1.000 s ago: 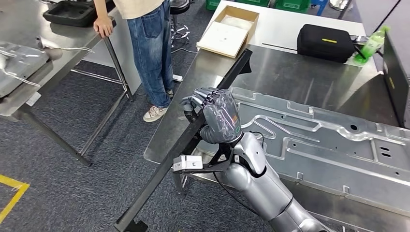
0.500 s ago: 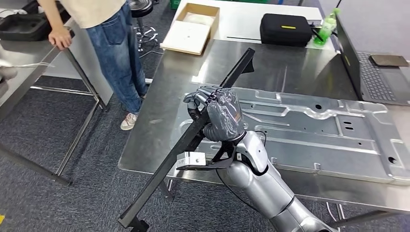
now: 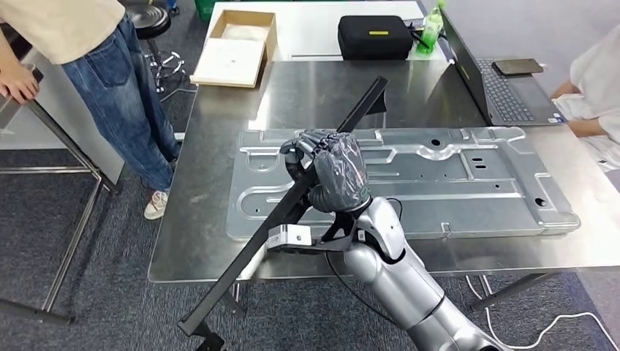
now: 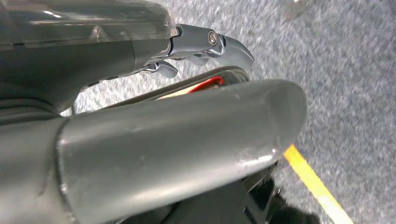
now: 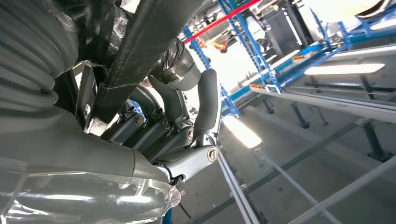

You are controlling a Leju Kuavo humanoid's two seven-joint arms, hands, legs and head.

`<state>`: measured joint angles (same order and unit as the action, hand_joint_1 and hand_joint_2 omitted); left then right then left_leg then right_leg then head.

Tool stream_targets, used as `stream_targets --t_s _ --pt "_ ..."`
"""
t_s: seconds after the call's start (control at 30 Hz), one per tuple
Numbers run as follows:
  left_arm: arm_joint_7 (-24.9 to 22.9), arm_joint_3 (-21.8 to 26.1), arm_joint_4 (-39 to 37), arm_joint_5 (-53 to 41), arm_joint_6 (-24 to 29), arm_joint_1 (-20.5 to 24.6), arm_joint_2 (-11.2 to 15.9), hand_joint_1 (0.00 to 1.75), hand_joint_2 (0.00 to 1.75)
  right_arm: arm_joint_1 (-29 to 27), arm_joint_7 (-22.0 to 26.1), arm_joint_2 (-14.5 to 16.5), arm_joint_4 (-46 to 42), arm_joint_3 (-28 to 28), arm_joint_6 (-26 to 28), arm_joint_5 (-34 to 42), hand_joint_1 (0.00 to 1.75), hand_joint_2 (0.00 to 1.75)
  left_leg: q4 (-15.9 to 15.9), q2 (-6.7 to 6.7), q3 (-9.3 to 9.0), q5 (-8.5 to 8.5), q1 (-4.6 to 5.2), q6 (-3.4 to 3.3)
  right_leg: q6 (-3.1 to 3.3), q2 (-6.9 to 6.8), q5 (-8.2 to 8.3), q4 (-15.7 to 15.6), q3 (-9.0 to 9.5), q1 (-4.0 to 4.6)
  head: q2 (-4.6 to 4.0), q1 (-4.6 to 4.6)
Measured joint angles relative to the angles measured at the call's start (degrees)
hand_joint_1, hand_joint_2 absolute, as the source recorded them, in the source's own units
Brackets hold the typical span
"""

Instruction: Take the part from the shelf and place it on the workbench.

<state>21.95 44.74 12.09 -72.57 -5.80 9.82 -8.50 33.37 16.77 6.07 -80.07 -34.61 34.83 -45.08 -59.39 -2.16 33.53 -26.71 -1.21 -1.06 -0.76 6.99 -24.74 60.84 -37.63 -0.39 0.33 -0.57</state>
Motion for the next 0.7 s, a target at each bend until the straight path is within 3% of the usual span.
stream_targets --t_s 0.1,0.17,0.2,0.23,0.3,0.37,0.43,0.5,0.57,0.63,0.67,0.7 --pt "-0.06 -0.13 0.0 -0.13 0.2 0.17 -0.03 0.0 0.0 0.26 0.04 -0.04 0.39 0.55 0.17 0.34 1.75 1.75 0.67 2.03 -0.29 0.32 0.13 -0.87 -0.6 -5.25 -4.09 7.69 -3.66 0.08 0.0 -0.15" --pt "-0.24 -0.25 0.0 -0.42 0.38 -0.04 0.06 0.0 0.0 0.24 0.06 -0.07 1.06 0.88 0.2 0.76 1.75 1.75 0.68 3.47 -0.3 0.19 0.3 -1.03 -0.88 -6.44 -5.93 13.1 -6.41 -0.22 0.0 -0.15" --pt "-0.34 -0.32 0.0 -0.57 0.49 -0.07 0.11 0.0 0.0 0.21 0.05 -0.09 1.51 1.15 0.19 1.2 1.75 1.75 0.67 4.09 -0.33 0.1 0.33 -1.02 -0.92 -6.65 -5.46 13.34 -6.57 -0.33 0.0 -0.15" --pt "-0.42 -0.38 0.0 -0.71 0.61 -0.02 0.14 0.0 0.0 0.21 0.04 -0.1 2.0 1.51 0.14 1.86 1.75 1.75 0.67 4.52 -0.39 0.01 0.35 -0.94 -0.89 -6.81 -4.08 11.49 -5.62 -0.39 0.0 -0.15" --pt "-0.51 -0.52 0.0 -0.89 0.78 0.18 0.13 0.0 0.0 0.4 0.01 -0.1 3.15 2.84 -0.13 4.25 1.75 1.75 0.67 5.11 -0.6 -0.18 0.4 -0.67 -0.53 -7.48 -0.87 4.09 -1.54 -0.25 0.0 -0.14" --pt "-0.59 -0.72 0.0 -1.04 0.89 0.34 0.11 0.0 0.0 0.85 0.01 -0.08 4.69 4.7 -0.77 7.12 1.75 1.75 0.65 5.44 -0.66 -0.3 0.52 -0.23 0.0 -8.09 0.29 -0.88 1.11 0.23 0.0 -0.13" --pt "-0.69 -0.9 0.0 -1.11 0.92 0.37 0.1 0.0 0.0 1.39 0.23 -0.1 6.73 6.68 -1.84 10.0 1.75 1.75 0.78 5.68 -0.76 -0.32 0.55 0.35 0.47 -8.01 0.1 -1.59 1.32 0.63 0.0 -0.12" --pt "-0.74 -1.06 0.0 -1.13 0.92 0.39 0.11 0.0 0.0 2.05 0.86 -0.15 9.07 8.58 -2.83 12.5 1.75 1.75 0.19 5.15 -0.66 -0.95 0.4 0.9 1.1 -7.74 0.28 -2.17 1.76 0.39 0.0 -0.13" --pt "-0.78 -1.19 0.0 -1.1 0.77 0.38 0.15 0.0 0.0 3.15 1.48 -0.19 11.57 10.06 -3.46 13.7 1.75 1.75 -3.9 3.75 1.19 -3.32 0.3 1.15 1.83 -7.5 0.48 -2.72 2.23 0.1 0.0 -0.08" --pt "-0.83 -1.23 0.0 -1.04 0.43 0.18 0.19 0.0 0.0 4.25 1.71 -0.26 14.29 11.16 -4.28 14.02 1.75 1.75 -11.48 2.84 5.08 -6.4 0.29 1.26 2.25 -7.1 0.42 -2.71 2.31 0.21 0.0 -0.04" --pt "-0.84 -1.25 0.0 -1.02 0.27 0.05 0.21 0.0 0.0 4.56 1.74 -0.32 15.61 11.64 -4.71 14.07 1.75 1.75 -14.44 2.7 6.82 -7.03 0.28 1.34 2.31 -6.83 0.35 -2.61 2.33 0.26 0.0 -0.05" --pt "-0.83 -1.26 0.0 -1.0 0.15 -0.06 0.23 0.0 0.0 4.76 1.75 -0.38 16.75 12.05 -5.06 14.11 1.75 1.75 -15.61 2.67 7.77 -6.62 0.25 1.4 2.34 -6.56 0.25 -2.46 2.33 0.27 0.0 -0.05"
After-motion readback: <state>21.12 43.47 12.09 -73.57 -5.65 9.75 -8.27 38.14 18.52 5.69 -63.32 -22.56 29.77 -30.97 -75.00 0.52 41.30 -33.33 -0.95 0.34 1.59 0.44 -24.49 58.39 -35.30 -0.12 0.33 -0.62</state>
